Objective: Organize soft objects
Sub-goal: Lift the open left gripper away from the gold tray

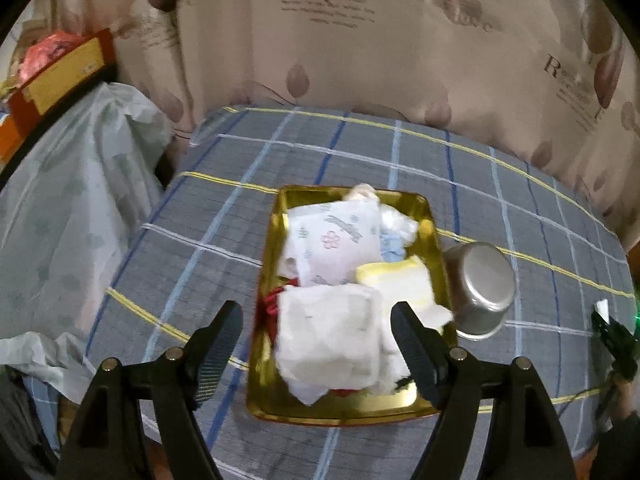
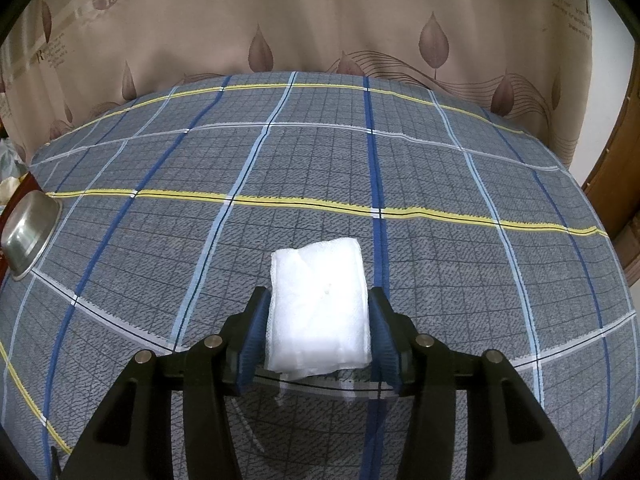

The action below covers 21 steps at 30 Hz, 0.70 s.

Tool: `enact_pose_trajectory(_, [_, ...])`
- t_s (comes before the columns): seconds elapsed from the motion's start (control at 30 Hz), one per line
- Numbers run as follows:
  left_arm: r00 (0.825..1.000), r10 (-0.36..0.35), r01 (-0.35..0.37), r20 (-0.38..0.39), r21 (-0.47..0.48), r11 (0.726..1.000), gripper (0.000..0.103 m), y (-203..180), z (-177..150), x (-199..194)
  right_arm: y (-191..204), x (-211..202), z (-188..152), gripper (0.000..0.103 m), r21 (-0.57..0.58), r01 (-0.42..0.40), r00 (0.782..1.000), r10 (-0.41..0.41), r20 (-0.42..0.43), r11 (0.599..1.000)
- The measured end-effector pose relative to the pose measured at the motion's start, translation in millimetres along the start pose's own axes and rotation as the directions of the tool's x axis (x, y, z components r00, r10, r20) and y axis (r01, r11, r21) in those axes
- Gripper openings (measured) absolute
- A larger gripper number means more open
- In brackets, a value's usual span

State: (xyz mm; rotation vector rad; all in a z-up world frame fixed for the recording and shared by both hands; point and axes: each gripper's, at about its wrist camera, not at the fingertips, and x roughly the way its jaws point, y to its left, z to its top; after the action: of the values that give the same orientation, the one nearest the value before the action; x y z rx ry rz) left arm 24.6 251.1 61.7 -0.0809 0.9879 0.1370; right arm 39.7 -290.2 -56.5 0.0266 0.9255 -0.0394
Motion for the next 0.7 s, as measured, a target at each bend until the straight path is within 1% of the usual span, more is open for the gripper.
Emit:
enact_pose_trajectory(0.13, [0.998, 0.038, -0.037, 0.057, -0.017, 0.999, 0.078, 7, -6, -6, 1, 0, 0, 0.046, -0.003, 0.004, 1.0, -0.004, 0.001, 1.0])
enact_pose_trajectory(0.2, [0.996, 0.047, -0.045, 0.07, -0.025, 0.999, 0.078, 8, -9, -6, 1, 0, 0, 0.046, -0.005, 0.01, 1.0, -0.01, 0.001, 1.0])
enact_pose_trajectory(0.27, [0.993, 0.08, -0.077, 0.082, -0.04, 0.996, 0.078, 10, -12, -6, 3, -1, 0, 0.045, -0.003, 0.021, 1.0, -0.021, 0.0, 1.0])
enact_pose_trajectory(0.33, [0.987, 0.122, -0.119, 0.108, -0.038, 0.992, 0.078, 10, -17, -7, 7, -2, -1, 0.043, -0.008, 0.033, 0.999, -0.033, 0.001, 0.999])
enact_pose_trajectory(0.43, [0.981, 0.155, -0.15, 0.119, -0.054, 0.987, 0.078, 13, -22, -8, 12, -3, -1, 0.035, -0.02, 0.041, 0.999, -0.041, 0.001, 0.999])
enact_pose_trajectory(0.5, [0.98, 0.162, -0.156, 0.118, -0.061, 0.986, 0.078, 16, -25, -7, 17, -4, -1, 0.028, -0.032, 0.054, 0.999, -0.054, 0.002, 0.998])
enact_pose_trajectory(0.63, [0.979, 0.164, -0.155, 0.119, -0.085, 0.984, 0.078, 24, -31, -8, 24, -5, -1, 0.022, -0.03, 0.074, 0.997, -0.074, -0.001, 0.997])
enact_pose_trajectory(0.7, [0.976, 0.181, -0.171, 0.124, -0.085, 0.982, 0.078, 26, -33, -9, 27, -6, -1, 0.019, -0.035, 0.086, 0.996, -0.086, -0.005, 0.996])
